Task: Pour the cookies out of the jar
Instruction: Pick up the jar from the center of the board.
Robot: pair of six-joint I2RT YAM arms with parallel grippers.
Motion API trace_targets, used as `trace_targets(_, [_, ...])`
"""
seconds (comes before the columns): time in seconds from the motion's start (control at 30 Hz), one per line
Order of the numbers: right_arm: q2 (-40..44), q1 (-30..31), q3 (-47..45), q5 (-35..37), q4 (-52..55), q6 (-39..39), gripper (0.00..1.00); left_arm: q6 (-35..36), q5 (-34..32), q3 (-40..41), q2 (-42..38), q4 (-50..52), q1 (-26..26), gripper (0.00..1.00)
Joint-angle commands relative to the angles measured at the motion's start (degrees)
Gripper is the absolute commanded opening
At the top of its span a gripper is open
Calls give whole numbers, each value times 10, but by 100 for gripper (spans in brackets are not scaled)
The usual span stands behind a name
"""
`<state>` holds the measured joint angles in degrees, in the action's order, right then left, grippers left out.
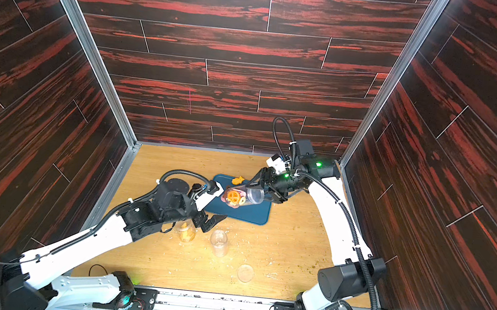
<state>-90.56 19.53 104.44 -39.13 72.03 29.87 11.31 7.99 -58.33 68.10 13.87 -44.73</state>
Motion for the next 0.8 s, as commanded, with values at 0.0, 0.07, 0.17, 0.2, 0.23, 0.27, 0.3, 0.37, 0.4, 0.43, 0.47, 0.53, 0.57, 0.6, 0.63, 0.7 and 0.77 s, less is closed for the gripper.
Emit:
trace_targets(0.0, [-12, 1, 13, -54, 16, 2, 63, 44, 26, -14, 5, -23, 4, 99])
trace_targets(0.07, [-10, 2, 9, -66, 15, 2, 63, 38, 38, -4, 4, -55, 10, 98])
trace_targets(0.17, [-5, 4, 1, -72, 16, 1, 63, 22, 56, 2, 5, -85, 21, 98])
trace_targets(0.2, [-4, 5, -2, -76, 16, 1, 63, 24, 63, 1, 7, -87, 22, 98])
trace_targets(0.23, [-3, 7, -6, -82, 15, 1, 63, 24, 68, 1, 7, -89, 24, 98])
trace_targets(0.27, [-2, 12, -9, -86, 14, 2, 63, 34, 82, 2, 7, -89, 25, 98])
trace_targets(0.3, [-2, 16, -11, -87, 13, 3, 63, 48, 96, 5, 6, -90, 26, 98])
trace_targets(0.37, [-1, 24, -15, -95, 10, 3, 63, 77, 119, 10, 4, -85, 26, 95])
trace_targets(0.4, [-1, 28, -17, -100, 8, 3, 63, 94, 129, 11, 2, -77, 26, 94])
trace_targets(0.43, [-2, 31, -18, -104, 8, 4, 63, 108, 133, 12, 1, -70, 28, 94])
trace_targets(0.47, [-3, 34, -20, -108, 8, 3, 63, 121, 133, 12, 0, -62, 27, 93])
trace_targets(0.53, [-5, 41, -18, -111, 7, 4, 63, 139, 136, 13, -2, -48, 30, 93])
trace_targets(0.57, [-8, 44, -17, -114, 7, 4, 63, 145, 138, 14, -4, -43, 32, 93])
trace_targets(0.6, [-9, 47, -16, -117, 7, 4, 63, 149, 139, 13, -4, -38, 34, 92])
trace_targets(0.63, [-12, 50, -14, -121, 7, 4, 63, 151, 141, 13, -5, -37, 37, 92])
trace_targets(0.7, [-17, 58, -9, -127, 11, 1, 63, 151, 143, 12, -7, -37, 41, 90])
trace_targets(0.77, [-24, 67, -1, -129, 20, -4, 63, 151, 146, 10, -8, -38, 43, 88])
